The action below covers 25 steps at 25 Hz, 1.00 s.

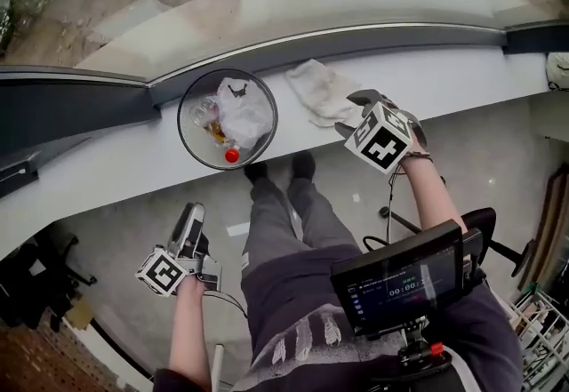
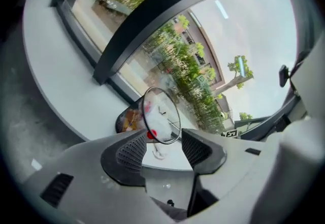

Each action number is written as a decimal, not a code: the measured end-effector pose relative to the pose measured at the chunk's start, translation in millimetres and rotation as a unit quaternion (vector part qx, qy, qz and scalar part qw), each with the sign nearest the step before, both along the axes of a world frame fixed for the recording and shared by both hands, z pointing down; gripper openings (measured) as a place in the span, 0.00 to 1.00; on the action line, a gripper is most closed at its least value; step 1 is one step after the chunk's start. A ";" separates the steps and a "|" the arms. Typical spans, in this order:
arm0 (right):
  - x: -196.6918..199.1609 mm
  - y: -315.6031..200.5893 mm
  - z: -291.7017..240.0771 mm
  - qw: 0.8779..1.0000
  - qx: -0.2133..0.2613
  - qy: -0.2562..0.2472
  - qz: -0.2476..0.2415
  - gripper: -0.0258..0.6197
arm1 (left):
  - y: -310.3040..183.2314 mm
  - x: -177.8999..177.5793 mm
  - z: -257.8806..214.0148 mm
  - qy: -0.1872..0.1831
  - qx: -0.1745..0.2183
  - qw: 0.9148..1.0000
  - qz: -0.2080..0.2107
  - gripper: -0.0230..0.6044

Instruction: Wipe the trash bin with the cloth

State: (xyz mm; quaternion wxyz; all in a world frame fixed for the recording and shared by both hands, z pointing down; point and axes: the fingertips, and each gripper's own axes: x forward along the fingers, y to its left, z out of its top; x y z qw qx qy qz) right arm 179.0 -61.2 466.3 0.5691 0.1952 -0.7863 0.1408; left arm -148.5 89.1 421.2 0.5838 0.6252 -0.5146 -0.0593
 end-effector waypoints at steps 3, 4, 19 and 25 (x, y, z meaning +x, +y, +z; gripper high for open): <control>-31.9 0.1 -80.0 0.994 0.036 -0.103 0.019 0.41 | -30.9 8.8 -83.3 -0.044 0.119 0.991 0.031 0.35; -43.6 -2.2 -110.3 0.988 0.054 -0.141 0.025 0.41 | -45.0 13.2 -115.8 -0.055 0.167 0.984 0.042 0.35; -165.8 86.7 -359.3 0.879 0.166 -0.445 0.041 0.04 | -14.9 62.1 -368.5 -0.231 0.505 0.797 0.237 0.03; -220.0 155.1 -385.6 0.858 0.208 -0.468 0.039 0.04 | 56.3 38.7 -372.2 -0.175 0.548 0.761 0.300 0.03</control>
